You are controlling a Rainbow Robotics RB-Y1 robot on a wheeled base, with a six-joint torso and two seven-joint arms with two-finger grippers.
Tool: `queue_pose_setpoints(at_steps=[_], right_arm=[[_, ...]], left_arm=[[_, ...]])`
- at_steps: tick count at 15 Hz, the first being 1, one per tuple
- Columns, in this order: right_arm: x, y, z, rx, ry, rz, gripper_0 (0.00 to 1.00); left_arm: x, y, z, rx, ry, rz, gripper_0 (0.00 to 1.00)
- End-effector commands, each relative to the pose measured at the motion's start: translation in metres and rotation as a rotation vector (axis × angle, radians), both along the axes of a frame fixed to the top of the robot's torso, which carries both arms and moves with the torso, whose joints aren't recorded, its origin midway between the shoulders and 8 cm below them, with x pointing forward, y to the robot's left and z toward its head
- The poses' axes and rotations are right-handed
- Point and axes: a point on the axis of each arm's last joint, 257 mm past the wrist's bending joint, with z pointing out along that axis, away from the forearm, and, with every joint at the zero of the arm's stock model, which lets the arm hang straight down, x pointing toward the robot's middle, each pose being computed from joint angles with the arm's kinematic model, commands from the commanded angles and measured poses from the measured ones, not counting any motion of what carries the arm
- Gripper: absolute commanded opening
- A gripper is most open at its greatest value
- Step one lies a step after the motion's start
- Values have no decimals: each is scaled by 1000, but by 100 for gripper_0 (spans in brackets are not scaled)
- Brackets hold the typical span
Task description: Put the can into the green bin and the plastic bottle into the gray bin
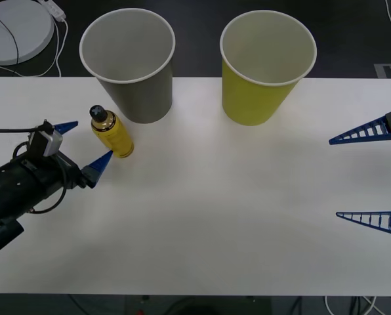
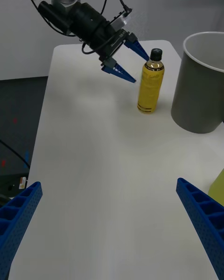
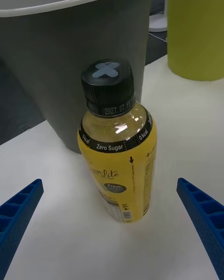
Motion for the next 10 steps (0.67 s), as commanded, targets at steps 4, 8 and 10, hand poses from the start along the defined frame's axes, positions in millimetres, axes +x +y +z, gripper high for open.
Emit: queue_pose_setpoints(at_steps=[4,8,10], right_arm=[[0,0,0,0,0,0,100],[0,0,0,0,0,0,100],[0,0,0,0,0,0,100]], left_arm=[[8,-24,8,-111,-8,4,100],[15,-32,7,-106,-13,-4,100],[20,-34,7,-103,-12,-7,100]])
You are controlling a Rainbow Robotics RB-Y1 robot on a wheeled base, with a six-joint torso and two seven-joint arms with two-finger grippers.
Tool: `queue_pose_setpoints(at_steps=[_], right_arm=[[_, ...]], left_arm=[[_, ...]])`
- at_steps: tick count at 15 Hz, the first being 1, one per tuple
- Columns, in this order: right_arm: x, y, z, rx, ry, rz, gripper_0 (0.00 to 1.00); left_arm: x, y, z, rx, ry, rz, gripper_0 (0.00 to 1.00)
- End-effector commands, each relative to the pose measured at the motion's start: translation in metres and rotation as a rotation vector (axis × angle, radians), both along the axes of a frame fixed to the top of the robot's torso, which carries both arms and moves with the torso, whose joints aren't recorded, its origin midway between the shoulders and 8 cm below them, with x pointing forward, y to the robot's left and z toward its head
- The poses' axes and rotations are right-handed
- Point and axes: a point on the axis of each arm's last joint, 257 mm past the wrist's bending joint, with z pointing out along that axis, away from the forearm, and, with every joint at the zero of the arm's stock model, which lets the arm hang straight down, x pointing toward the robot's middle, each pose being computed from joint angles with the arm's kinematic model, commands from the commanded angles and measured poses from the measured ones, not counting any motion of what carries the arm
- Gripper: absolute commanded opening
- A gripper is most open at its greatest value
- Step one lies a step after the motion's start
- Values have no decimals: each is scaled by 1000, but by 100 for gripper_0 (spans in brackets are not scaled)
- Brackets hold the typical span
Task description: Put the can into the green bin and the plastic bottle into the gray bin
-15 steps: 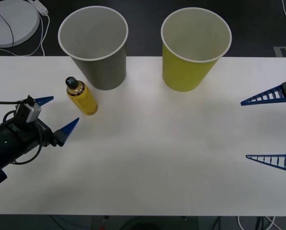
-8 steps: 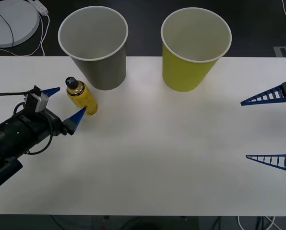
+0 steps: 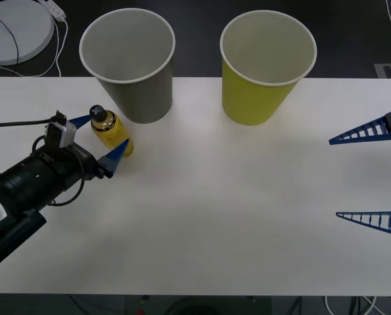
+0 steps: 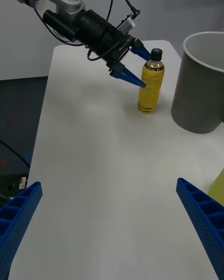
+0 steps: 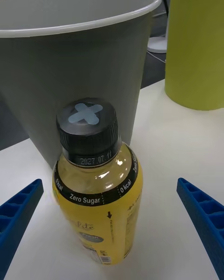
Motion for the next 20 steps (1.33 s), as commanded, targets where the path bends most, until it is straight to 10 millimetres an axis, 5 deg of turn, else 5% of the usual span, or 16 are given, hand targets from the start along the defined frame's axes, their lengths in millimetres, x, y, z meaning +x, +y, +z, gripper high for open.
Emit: queue_pose_setpoints(at_steps=[1,17,18,19,20], right_arm=[[0,0,0,0,0,0,100],[0,0,0,0,0,0,100],[0,0,0,0,0,0,100],[0,0,0,0,0,0,100],[0,0,0,0,0,0,100]], left_arm=[[7,-2,0,6,1,-4,100],[30,-22,4,5,-27,-10,100],[30,-22,4,10,-31,-11,81],[30,-21,2,18,-30,-9,0],[31,-21,2,22,-31,-9,0]])
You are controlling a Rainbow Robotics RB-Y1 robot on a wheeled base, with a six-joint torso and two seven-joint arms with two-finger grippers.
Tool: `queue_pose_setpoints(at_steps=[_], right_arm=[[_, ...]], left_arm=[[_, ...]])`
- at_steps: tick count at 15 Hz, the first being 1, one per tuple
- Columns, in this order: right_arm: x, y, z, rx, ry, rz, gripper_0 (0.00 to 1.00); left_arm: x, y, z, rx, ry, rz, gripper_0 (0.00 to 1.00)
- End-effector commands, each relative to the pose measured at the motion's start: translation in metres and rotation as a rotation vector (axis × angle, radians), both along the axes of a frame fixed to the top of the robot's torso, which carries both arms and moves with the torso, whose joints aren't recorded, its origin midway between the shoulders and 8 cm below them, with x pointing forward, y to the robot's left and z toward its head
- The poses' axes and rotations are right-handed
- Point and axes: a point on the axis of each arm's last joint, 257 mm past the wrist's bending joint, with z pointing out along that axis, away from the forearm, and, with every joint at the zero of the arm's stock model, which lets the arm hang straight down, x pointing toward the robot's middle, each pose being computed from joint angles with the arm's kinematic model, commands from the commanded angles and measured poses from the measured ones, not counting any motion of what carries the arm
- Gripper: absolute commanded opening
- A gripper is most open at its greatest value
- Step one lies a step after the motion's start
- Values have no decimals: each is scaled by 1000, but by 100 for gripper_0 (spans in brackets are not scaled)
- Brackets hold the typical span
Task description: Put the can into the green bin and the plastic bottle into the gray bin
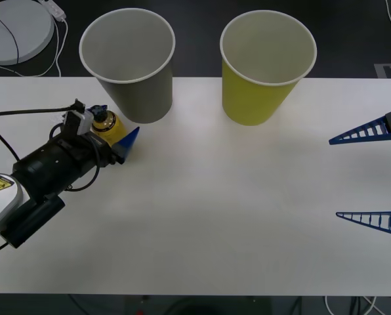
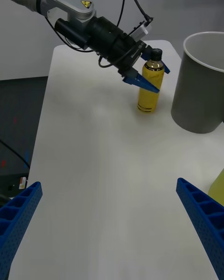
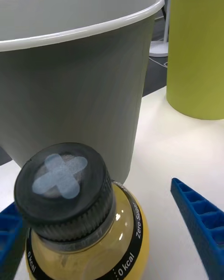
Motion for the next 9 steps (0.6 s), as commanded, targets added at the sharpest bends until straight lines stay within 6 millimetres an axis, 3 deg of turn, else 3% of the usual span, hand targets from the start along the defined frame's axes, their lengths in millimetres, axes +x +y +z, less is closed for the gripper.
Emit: queue_pose_setpoints(at_steps=[1,9], right_arm=[[0,0,0,0,0,0,100],[0,0,0,0,0,0,100]], left_arm=[[1,2,-2,13,-1,3,0],[-3,-4,-4,2,18,-21,0]])
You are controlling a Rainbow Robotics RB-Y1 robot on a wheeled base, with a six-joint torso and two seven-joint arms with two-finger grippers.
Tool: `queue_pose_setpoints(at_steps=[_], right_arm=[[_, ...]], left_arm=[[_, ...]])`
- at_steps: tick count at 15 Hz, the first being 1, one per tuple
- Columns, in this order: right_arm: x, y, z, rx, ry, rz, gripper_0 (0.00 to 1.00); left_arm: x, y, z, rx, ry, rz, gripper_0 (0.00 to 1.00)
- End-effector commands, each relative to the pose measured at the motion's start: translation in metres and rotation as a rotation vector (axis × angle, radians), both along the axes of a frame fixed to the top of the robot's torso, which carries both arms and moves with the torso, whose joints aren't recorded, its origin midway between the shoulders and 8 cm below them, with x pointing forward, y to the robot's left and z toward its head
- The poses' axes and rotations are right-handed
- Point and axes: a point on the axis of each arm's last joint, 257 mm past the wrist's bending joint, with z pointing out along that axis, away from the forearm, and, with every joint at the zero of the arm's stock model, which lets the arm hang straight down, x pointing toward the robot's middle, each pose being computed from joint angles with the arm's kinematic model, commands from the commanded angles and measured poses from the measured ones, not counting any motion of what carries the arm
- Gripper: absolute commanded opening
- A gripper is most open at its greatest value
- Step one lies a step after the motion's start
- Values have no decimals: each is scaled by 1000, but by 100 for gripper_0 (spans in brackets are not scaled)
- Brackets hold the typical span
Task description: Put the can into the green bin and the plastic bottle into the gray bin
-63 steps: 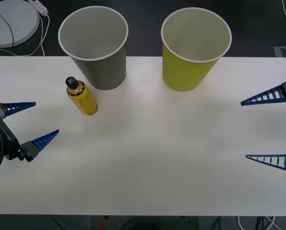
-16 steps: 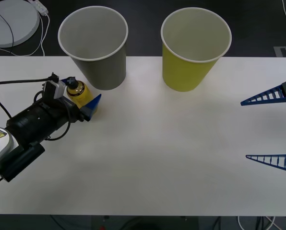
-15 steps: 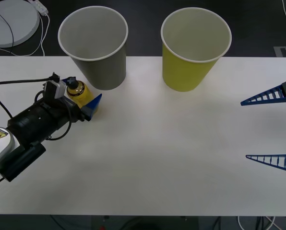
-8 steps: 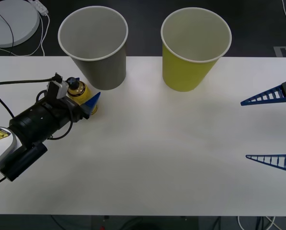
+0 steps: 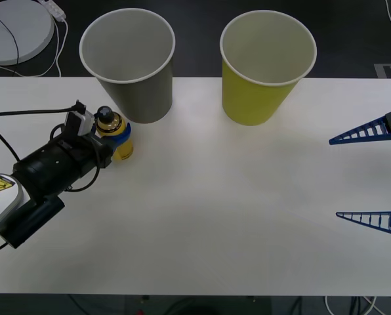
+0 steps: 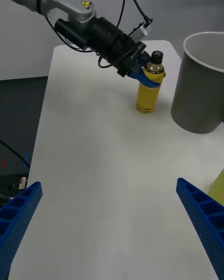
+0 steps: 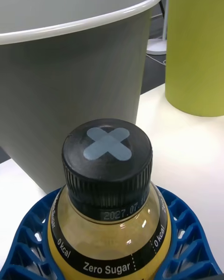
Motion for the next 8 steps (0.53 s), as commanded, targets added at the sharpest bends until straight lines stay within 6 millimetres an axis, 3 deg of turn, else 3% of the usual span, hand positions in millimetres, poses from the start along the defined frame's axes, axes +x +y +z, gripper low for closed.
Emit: queue_pose_setpoints(at_steps=[1,8], right_arm=[[0,0,0,0,0,0,100],[0,0,0,0,0,0,100]], left_arm=[[-3,-5,-1,-4,8,-18,0],[-17,-9,4,26,22,-78,0]])
